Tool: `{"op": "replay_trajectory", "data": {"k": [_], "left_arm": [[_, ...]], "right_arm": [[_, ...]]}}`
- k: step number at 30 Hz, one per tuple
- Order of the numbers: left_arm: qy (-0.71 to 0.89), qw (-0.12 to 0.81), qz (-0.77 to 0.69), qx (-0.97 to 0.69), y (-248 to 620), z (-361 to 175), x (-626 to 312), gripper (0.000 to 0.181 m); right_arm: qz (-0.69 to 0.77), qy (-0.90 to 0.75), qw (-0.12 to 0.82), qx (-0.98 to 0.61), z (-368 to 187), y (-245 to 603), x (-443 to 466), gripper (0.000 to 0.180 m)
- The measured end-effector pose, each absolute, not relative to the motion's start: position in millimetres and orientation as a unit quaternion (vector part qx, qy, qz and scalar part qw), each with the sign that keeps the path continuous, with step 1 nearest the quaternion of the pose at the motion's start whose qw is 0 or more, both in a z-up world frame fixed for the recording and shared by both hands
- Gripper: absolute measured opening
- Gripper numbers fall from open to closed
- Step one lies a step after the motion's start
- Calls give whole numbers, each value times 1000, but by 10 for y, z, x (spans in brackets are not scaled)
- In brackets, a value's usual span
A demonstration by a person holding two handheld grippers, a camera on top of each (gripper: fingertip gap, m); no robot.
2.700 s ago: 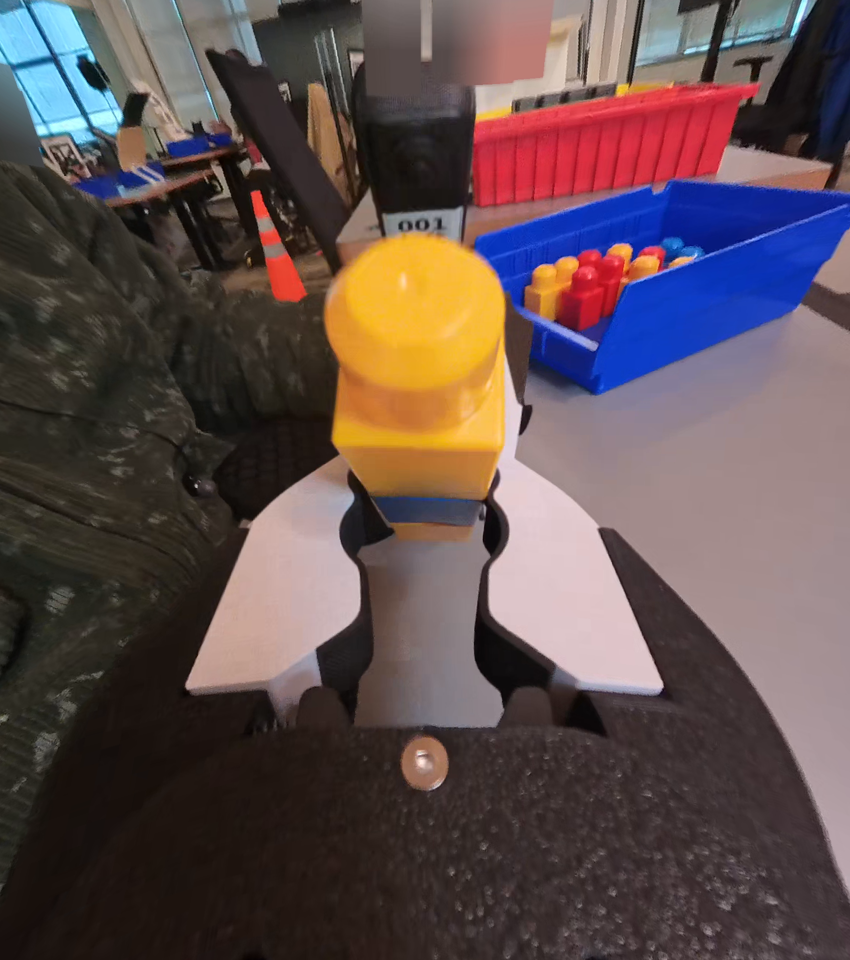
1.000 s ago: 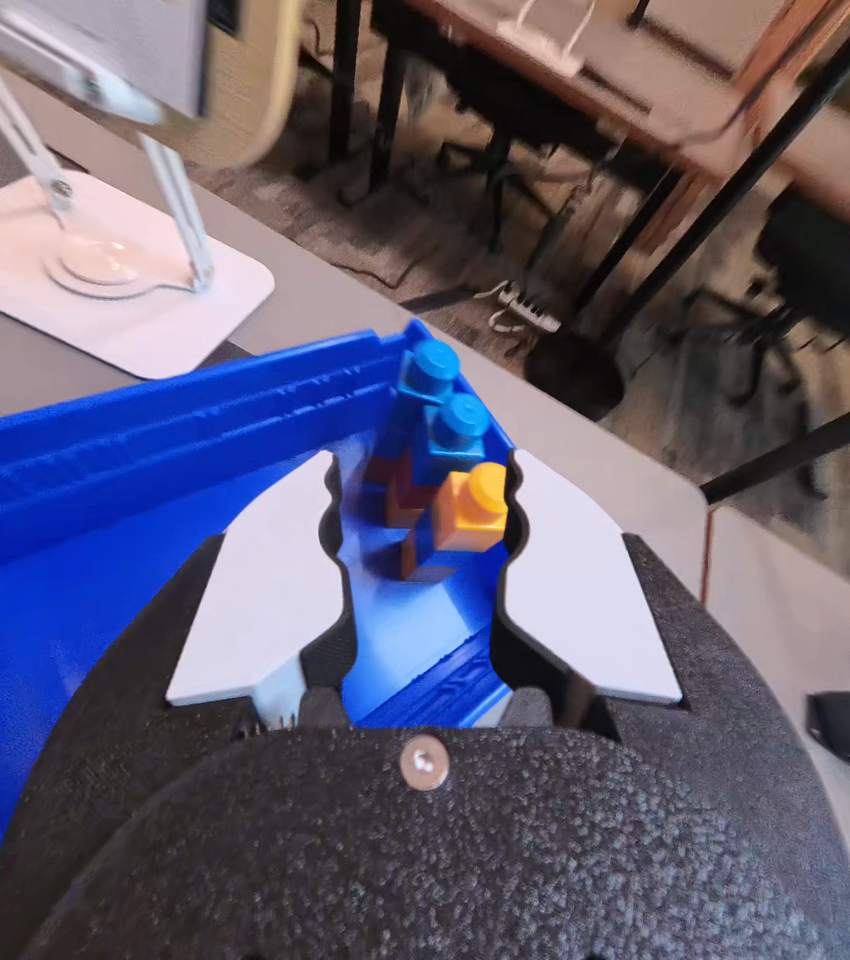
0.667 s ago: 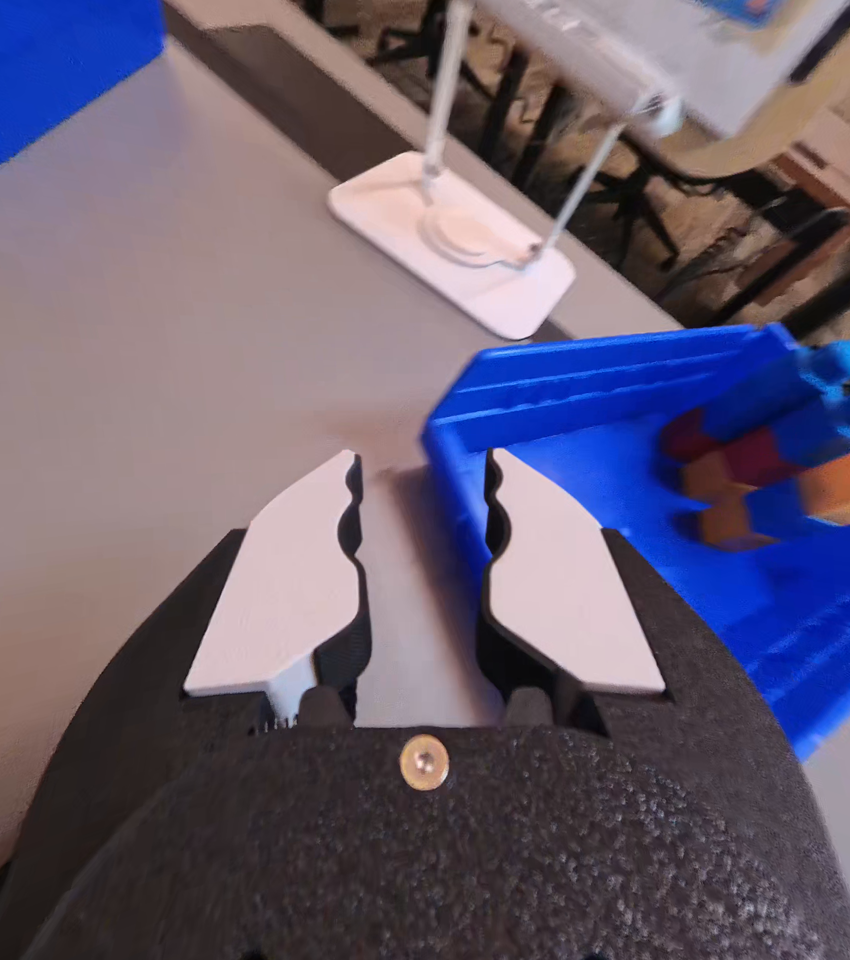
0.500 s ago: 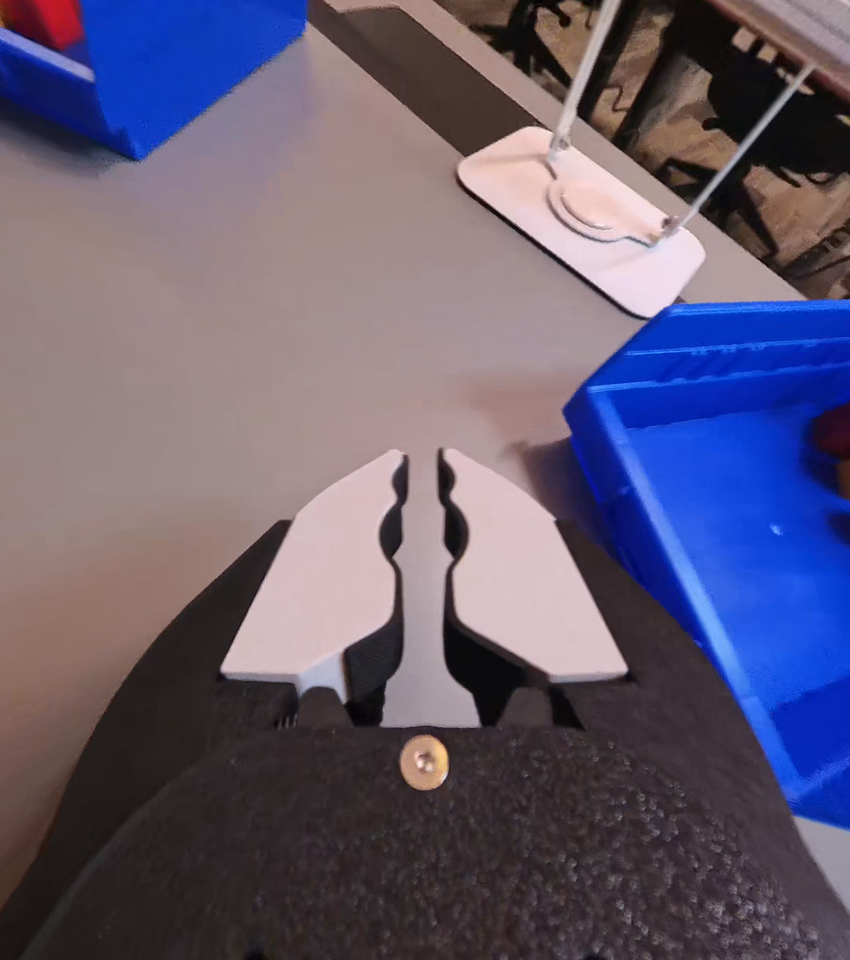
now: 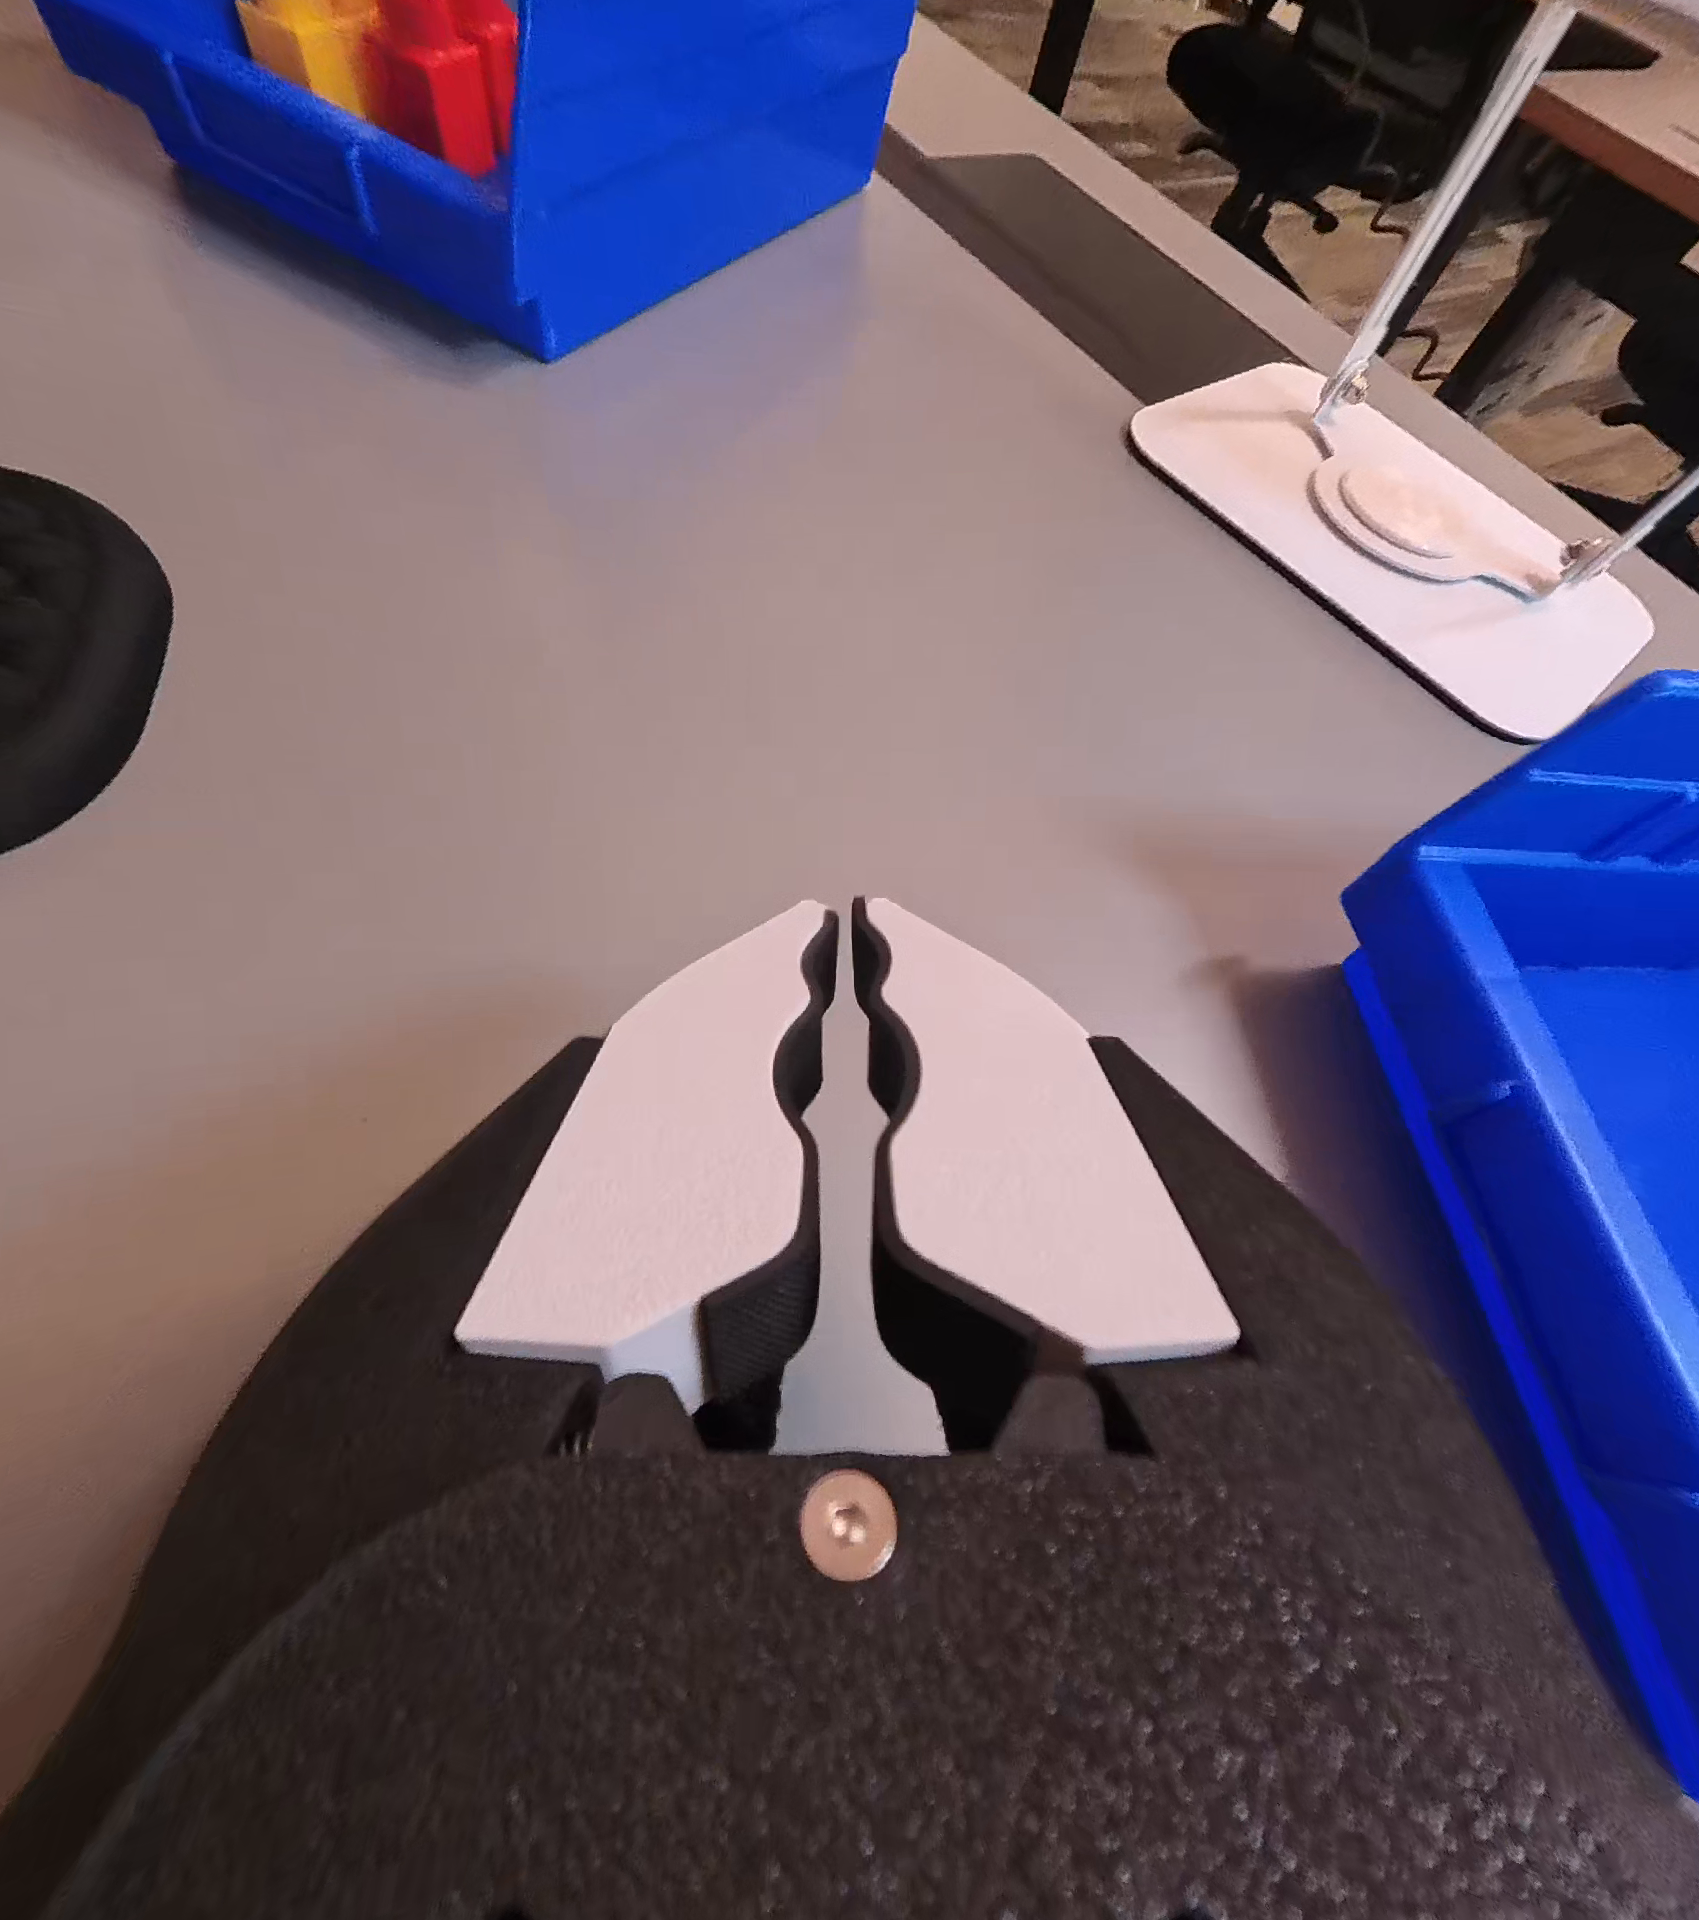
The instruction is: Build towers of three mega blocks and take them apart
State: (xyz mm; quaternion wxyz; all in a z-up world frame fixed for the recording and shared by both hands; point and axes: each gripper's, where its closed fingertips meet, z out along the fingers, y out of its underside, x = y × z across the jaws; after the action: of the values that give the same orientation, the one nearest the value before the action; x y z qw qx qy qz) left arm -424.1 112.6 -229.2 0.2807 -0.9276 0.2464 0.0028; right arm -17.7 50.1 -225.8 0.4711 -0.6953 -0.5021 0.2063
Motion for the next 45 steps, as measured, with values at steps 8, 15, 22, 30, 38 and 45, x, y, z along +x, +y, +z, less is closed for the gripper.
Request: {"op": "replay_trajectory", "data": {"k": [8,15,22,30,38,45], "left_arm": [[243,208,105,-942,1335,-2554,-4295,44],[230,157,78,-957,1310,-2484,-4180,57],[209,164,78,-961,1560,-2547,-4118,55],[226,216,82,-946,1493,-2298,-4091,34],[461,340,-126,-810,523,-1245,-2333,34],[624,287,-153,-710,-234,-1586,-1034,34]], "right_arm": [[210,-511,451,-701,-2366,485,-192,4],[209,-517,445,-701,-2392,471,-205,4],[212,-521,442,-699,-2400,454,-209,4],[232,-517,451,-690,-2331,424,-212,5],[327,-570,457,-600,-1899,29,-645,28],[367,-601,414,-576,-1711,-221,-1045,58]]}}
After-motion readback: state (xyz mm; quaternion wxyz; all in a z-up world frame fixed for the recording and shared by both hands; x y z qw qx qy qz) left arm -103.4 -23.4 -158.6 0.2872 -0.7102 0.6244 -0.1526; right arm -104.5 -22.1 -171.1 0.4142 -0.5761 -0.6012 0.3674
